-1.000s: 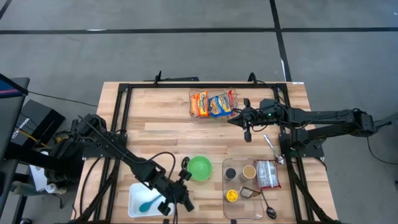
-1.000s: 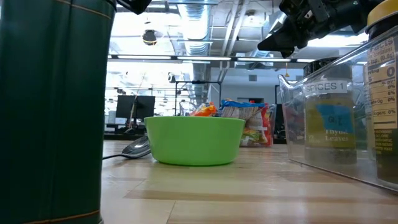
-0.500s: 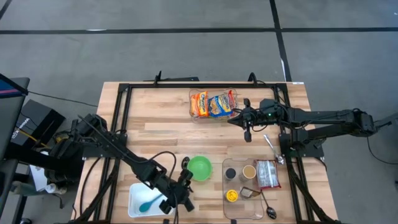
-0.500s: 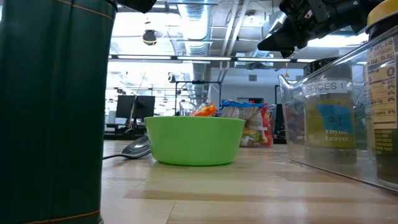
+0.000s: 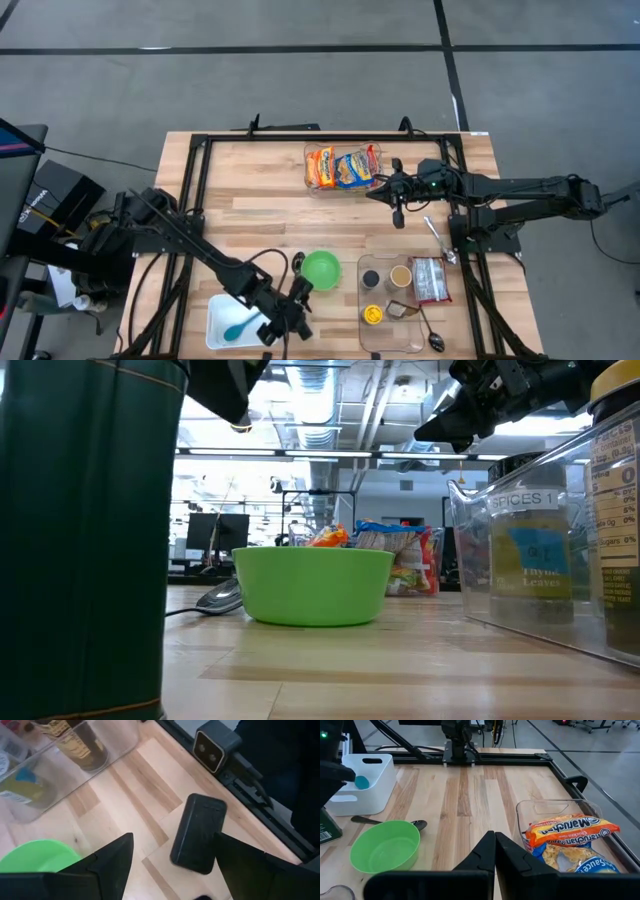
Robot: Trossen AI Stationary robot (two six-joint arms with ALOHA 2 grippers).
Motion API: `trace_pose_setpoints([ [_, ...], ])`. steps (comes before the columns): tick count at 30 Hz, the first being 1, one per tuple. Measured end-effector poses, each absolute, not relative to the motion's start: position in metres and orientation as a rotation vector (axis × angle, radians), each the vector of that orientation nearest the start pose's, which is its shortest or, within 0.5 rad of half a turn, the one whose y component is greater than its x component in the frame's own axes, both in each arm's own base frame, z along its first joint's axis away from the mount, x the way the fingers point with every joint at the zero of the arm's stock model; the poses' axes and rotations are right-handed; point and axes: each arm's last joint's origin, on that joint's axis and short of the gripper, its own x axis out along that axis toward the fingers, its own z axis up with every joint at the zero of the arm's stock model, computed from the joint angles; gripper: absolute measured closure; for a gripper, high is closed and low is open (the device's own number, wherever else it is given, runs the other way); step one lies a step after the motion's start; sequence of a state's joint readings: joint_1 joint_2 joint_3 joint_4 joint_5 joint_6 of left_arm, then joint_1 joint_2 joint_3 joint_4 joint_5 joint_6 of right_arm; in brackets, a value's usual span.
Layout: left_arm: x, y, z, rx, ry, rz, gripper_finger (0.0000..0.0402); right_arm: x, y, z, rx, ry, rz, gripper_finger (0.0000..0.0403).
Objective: Pick & Place Food Item
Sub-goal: Put the red seasoning into the bottom transparent bin
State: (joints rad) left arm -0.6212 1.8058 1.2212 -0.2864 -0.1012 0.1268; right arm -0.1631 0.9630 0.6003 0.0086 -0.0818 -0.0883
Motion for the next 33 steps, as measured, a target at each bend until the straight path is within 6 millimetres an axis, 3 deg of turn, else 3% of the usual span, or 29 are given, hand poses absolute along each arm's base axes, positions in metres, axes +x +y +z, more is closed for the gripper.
trace_pose_setpoints([
  [33, 0.3077, -0.2223, 0.1996, 0.420, 0.820, -0.584, 0.0191, 0.2078, -0.0318, 0.2558, -0.043, 0.355, -0.065, 0.0403],
])
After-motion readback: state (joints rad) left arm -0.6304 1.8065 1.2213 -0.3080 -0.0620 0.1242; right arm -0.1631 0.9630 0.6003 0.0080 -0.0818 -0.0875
